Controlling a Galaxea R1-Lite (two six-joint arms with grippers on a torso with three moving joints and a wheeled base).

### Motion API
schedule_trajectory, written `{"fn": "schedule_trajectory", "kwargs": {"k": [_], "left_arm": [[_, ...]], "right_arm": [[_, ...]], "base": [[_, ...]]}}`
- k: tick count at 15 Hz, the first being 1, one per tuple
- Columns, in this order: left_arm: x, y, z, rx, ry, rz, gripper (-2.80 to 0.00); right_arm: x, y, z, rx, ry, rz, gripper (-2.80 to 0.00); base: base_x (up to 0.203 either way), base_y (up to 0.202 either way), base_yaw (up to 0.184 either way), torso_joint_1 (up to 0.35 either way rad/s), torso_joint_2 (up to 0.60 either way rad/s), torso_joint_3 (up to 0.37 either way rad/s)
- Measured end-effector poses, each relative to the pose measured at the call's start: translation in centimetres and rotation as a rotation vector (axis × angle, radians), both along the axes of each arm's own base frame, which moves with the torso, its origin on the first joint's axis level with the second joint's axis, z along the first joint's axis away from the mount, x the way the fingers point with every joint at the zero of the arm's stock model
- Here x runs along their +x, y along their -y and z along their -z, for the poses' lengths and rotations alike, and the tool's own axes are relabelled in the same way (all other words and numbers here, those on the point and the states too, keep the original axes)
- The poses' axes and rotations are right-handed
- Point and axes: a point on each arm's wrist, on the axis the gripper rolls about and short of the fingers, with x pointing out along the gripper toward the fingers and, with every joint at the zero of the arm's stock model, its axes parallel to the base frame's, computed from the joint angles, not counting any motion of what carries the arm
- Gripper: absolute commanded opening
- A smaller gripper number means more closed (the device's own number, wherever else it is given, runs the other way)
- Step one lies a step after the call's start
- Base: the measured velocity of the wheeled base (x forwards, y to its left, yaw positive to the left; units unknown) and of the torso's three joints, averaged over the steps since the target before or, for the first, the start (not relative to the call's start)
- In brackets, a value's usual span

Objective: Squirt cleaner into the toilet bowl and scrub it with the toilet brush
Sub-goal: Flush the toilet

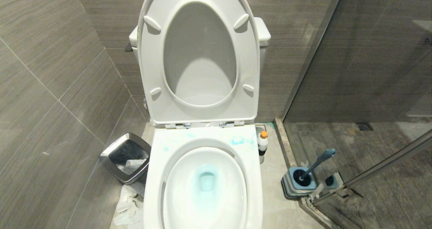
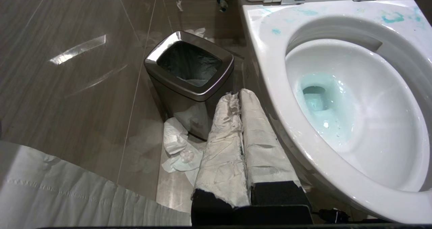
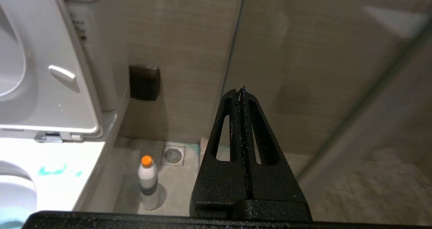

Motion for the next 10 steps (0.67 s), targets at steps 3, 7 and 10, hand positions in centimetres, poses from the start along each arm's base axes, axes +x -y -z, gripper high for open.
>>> {"fn": "schedule_trajectory", "kwargs": {"k": [3,7,10], "left_arm": [[0.0,0.0,0.0,0.000,0.000,0.000,-2.80],[0.0,0.0,0.0,0.000,0.000,0.000,-2.80],[0.0,0.0,0.0,0.000,0.000,0.001,-2.80]], "right_arm": [[-4.2,0.5,-0.3,0.000,0.012,0.021,-2.80],[-7.5,1.0,2.0,-0.028,-0.019,0.116,-2.80],[-8.8,1.1,3.7,-0.078,-0.011,0.171,-2.80]], "base": [[0.000,0.000,0.000,0.000,0.00,0.000],[0.000,0.000,0.000,0.000,0.00,0.000],[0.000,0.000,0.000,0.000,0.00,0.000]]}}
